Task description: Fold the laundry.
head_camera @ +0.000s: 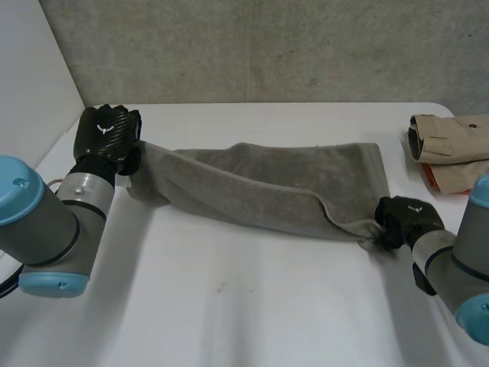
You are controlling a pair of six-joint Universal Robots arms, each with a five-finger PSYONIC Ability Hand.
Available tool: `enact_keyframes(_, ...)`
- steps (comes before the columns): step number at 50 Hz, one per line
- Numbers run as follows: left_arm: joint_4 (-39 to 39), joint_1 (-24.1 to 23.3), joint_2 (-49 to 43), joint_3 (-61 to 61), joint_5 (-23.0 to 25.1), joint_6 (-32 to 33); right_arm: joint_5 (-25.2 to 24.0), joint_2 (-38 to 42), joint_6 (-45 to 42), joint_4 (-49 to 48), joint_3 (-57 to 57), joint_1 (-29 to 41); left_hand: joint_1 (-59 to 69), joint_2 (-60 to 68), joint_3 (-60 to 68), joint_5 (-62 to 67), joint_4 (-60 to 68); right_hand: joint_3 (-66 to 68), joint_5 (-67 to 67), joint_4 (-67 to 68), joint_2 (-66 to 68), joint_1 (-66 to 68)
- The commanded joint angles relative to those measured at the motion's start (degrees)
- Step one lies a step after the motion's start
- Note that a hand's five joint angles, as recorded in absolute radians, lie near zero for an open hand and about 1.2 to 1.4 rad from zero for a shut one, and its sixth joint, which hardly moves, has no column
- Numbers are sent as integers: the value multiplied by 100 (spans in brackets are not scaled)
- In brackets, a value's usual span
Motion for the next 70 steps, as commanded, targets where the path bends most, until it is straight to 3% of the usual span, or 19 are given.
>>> enact_keyframes(1, -973, 50, 694, 80, -13, 41, -229, -1170, -1214, 303, -299, -51, 1391, 1112, 1145, 1397, 1108, 2321, 2616, 2346, 2216, 3085)
enact_keyframes(7, -1722, 261, 1557, 54, 14, 59, -774, -2243, -3287, 1366, -737, -191, 1391, 1112, 1145, 1397, 1108, 2321, 2616, 2346, 2216, 3085)
enact_keyframes(15, -2689, 305, 2657, -25, 40, 112, -827, -2579, -4529, 2824, -1564, -403, 1391, 1112, 1145, 1397, 1108, 2321, 2616, 2346, 2216, 3085)
enact_keyframes(22, -3208, 340, 2517, -87, 58, 471, -889, -2044, -5118, 3530, -2031, -403, 1391, 1112, 1145, 1397, 1108, 2321, 2616, 2346, 2216, 3085)
enact_keyframes(27, -3156, 261, 1420, 124, 40, 981, -801, -1016, -5637, 3548, -2321, -377, 1391, 1112, 1145, 1397, 1108, 2321, 2616, 2346, 2216, 3085)
enact_keyframes(35, -2524, 244, -409, 1757, 14, 1272, -327, 399, -5497, 2881, -3611, -79, 1391, 1112, 1145, 1397, 1108, 2321, 2616, 2346, 2216, 3085)
enact_keyframes(37, -2183, 209, -812, 2631, 14, 1289, -90, 672, -5261, 1927, -4356, 159, 1391, 1112, 1145, 1397, 1108, 2321, 2616, 2346, 2216, 3085)
enact_keyframes(38, -2145, 200, -841, 2699, 14, 1289, -89, 673, -5260, 1922, -4360, 159, 1391, 1112, 1145, 1397, 1108, 2321, 2616, 2346, 2216, 3085)
enact_keyframes(42, -1355, 209, -1078, 3744, 14, 1254, -28, 682, -4847, 123, -5115, 265, 1391, 1112, 1145, 1397, 1108, 2321, 2616, 2346, 2216, 3085)
enact_keyframes(43, -832, 200, -1078, 4076, 14, 1246, -36, 647, -4681, -524, -5290, 282, 1391, 1112, 1145, 1397, 1108, 2321, 2616, 2346, 2216, 3085)
enact_keyframes(49, 578, 165, -955, 4519, -39, 1237, -71, 506, -4319, -1901, -5485, 318, 1391, 1112, 1145, 1397, 1108, 2321, 2616, 2346, 2216, 3085)
enact_keyframes(55, 712, 129, -885, 4309, -48, 1228, -448, 471, -4275, -1710, -5310, 423, 1391, 1112, 1145, 1397, 1108, 2321, 2616, 2346, 2216, 3085)
enact_keyframes(70, 562, 349, -964, 1321, 31, 1052, -1311, 1190, -4337, 4, -3738, 379, 1391, 1112, 1145, 1397, 1108, 2321, 2616, 2346, 2216, 3085)
